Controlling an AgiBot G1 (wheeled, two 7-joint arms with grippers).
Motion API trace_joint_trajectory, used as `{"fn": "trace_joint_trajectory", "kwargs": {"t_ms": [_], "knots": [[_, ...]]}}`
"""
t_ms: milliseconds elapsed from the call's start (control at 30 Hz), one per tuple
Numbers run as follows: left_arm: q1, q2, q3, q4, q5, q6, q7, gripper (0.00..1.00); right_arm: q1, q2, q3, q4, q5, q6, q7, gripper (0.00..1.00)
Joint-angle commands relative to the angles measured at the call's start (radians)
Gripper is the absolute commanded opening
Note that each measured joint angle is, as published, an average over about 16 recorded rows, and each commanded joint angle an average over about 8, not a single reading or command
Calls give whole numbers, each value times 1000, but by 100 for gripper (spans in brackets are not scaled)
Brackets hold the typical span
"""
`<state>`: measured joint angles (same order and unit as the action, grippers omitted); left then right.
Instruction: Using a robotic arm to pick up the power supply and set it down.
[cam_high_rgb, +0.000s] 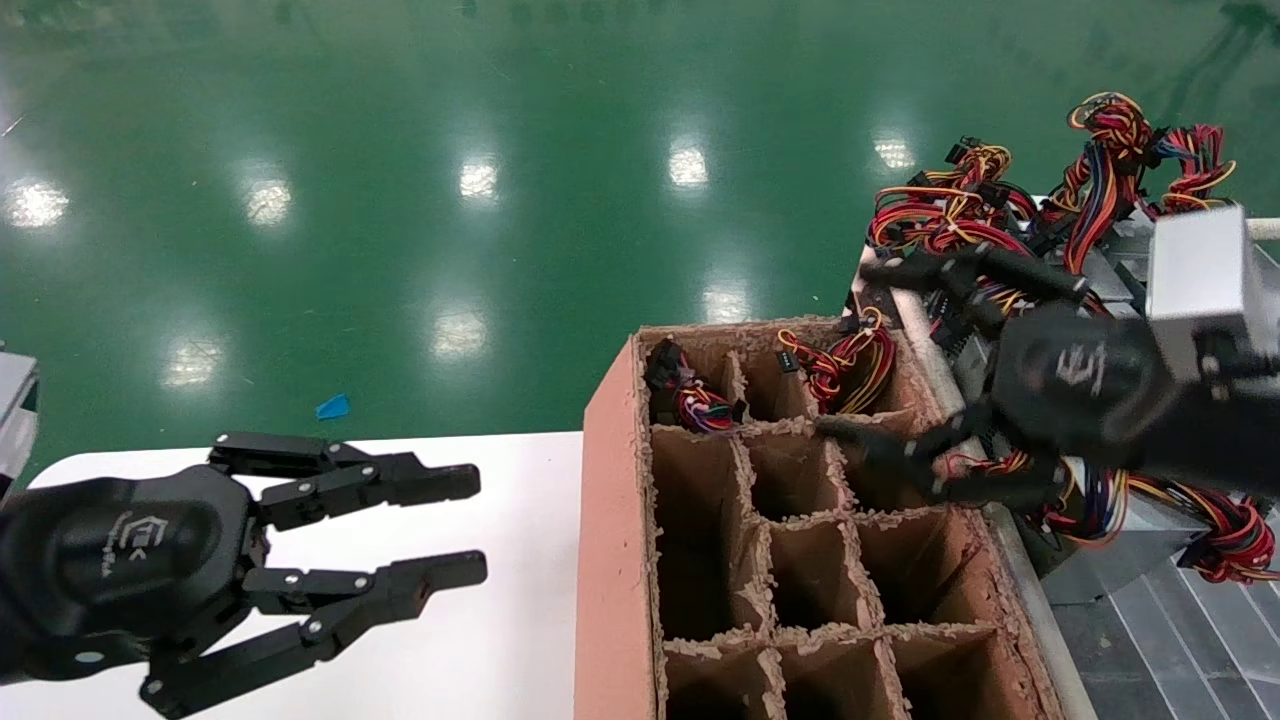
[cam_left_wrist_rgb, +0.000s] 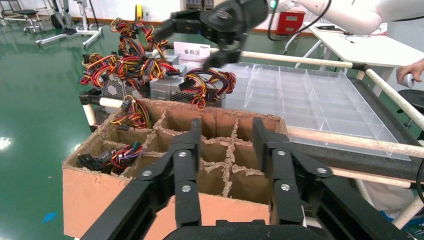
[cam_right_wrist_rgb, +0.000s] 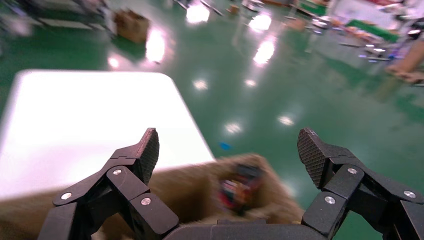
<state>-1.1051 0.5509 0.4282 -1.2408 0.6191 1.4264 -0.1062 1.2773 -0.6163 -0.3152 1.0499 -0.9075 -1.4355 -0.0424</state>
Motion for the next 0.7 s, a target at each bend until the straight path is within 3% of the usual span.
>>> {"fn": "trace_joint_trajectory", "kwargs": {"t_ms": [33,400,700], "knots": [[0,0,0,0,0,0,0,100,-34,1,6,40,30,-10,39,100],[0,0,0,0,0,0,0,100,-202,5,35,234,177,-60,227,100],[0,0,0,0,0,0,0,100,-226,6,41,261,200,-68,244,100]]}}
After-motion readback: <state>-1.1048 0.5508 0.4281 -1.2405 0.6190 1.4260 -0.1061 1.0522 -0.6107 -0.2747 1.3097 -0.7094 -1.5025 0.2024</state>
